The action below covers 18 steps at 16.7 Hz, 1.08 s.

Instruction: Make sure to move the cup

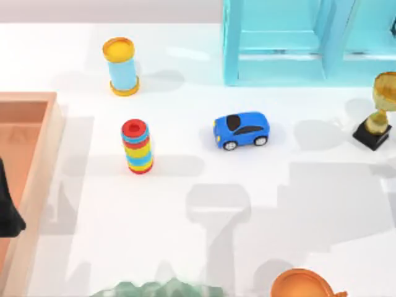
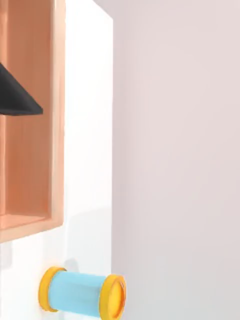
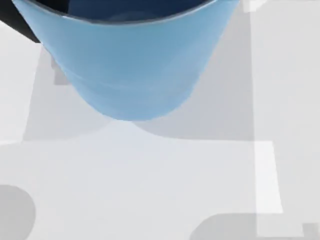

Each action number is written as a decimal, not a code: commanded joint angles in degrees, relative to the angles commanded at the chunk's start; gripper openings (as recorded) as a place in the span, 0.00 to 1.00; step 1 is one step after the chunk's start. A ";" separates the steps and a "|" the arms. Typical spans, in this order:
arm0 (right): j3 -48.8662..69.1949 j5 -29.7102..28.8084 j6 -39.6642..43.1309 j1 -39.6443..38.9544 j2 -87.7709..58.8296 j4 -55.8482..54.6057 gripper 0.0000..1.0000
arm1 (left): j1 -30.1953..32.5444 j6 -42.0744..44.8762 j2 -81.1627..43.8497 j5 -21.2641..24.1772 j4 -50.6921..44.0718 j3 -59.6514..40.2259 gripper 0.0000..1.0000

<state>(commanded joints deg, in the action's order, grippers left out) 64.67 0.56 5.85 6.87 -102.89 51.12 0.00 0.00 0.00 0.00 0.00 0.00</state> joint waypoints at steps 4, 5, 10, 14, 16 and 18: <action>-1.50 0.02 -0.26 -0.50 -1.07 -1.62 0.00 | 0.00 0.00 0.00 0.00 0.00 0.00 1.00; -1.50 0.02 -0.26 -0.50 -1.07 -1.62 0.00 | 0.00 0.00 0.00 0.00 0.00 0.00 1.00; -1.50 0.02 -0.26 -0.50 -1.07 -1.62 0.38 | 0.00 0.00 0.00 0.00 0.00 0.00 1.00; -1.50 0.02 -0.26 -0.50 -1.07 -1.62 0.68 | 0.00 0.00 0.00 0.00 0.00 0.00 1.00; -1.50 0.02 -0.26 -0.50 -1.07 -1.62 0.83 | 0.00 0.00 0.00 0.00 0.00 0.00 1.00; -1.50 0.02 -0.26 -0.50 -1.07 -1.62 0.98 | 0.00 0.00 0.00 0.00 0.00 0.00 1.00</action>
<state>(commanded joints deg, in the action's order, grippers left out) 63.17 0.58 5.59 6.37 -103.96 49.50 0.00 0.00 0.00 0.00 0.00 0.00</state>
